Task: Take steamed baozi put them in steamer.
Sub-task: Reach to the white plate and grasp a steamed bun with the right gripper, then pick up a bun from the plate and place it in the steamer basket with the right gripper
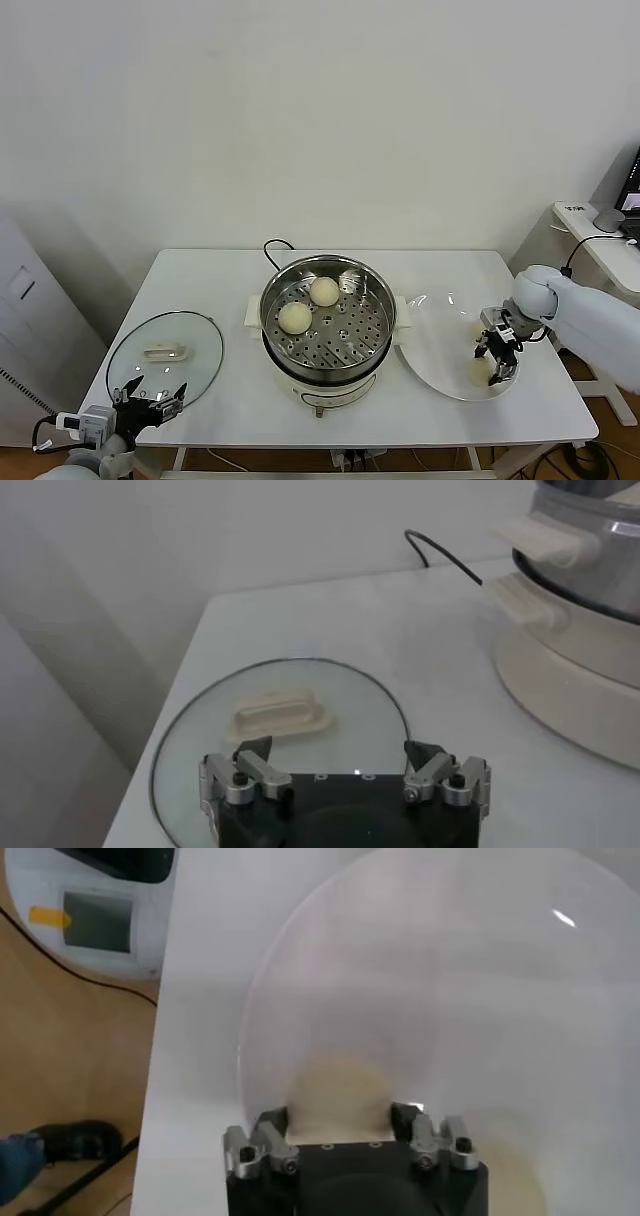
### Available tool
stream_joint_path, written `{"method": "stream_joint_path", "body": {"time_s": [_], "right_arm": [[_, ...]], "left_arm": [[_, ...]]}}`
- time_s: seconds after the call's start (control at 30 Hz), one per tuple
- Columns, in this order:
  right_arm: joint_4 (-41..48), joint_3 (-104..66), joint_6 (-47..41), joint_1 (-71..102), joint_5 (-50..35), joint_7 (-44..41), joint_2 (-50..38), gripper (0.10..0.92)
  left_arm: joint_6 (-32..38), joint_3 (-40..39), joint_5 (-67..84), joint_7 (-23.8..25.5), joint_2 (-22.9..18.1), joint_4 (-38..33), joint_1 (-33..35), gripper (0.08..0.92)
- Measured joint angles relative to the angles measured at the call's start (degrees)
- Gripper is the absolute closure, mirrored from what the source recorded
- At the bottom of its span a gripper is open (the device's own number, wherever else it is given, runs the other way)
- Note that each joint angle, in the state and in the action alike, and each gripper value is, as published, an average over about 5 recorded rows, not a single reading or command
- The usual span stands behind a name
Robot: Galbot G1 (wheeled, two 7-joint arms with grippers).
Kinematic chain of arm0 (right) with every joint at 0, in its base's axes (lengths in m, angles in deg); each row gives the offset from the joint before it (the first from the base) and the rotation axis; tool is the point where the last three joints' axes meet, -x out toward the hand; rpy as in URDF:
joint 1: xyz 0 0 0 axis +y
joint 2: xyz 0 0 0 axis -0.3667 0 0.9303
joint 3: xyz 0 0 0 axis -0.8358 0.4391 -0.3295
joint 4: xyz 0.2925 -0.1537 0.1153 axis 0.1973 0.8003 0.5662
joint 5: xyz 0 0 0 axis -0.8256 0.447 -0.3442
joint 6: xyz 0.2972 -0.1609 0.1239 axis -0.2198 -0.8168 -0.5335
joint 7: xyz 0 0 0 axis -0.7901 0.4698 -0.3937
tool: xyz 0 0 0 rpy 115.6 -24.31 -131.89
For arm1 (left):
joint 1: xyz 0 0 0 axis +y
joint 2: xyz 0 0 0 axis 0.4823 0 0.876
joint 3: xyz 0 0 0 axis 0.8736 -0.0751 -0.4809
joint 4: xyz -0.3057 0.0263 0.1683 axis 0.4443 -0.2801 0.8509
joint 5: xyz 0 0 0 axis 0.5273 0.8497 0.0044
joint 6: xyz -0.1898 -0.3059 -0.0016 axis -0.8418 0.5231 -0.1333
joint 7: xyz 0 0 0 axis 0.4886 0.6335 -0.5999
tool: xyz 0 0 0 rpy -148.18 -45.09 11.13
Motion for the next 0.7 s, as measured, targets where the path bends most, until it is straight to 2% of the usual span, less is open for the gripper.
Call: {"method": "stream_joint_path", "body": {"time_s": [0.37, 0.7], "right_arm": [[-2.86, 4.83, 0.47, -9.81, -4.45, -1.87, -1.11, 0.542], [-4.55, 9.23, 4.92, -25.76, -12.82, -3.51, 3.6, 0.541]], "left_arm": [[-0.3, -0.17, 0.0, -0.14, 0.42, -0.11, -0.36, 0.177], [-0.31, -0.79, 0.0, -0.17, 0.64, -0.11, -0.84, 0.177]]}}
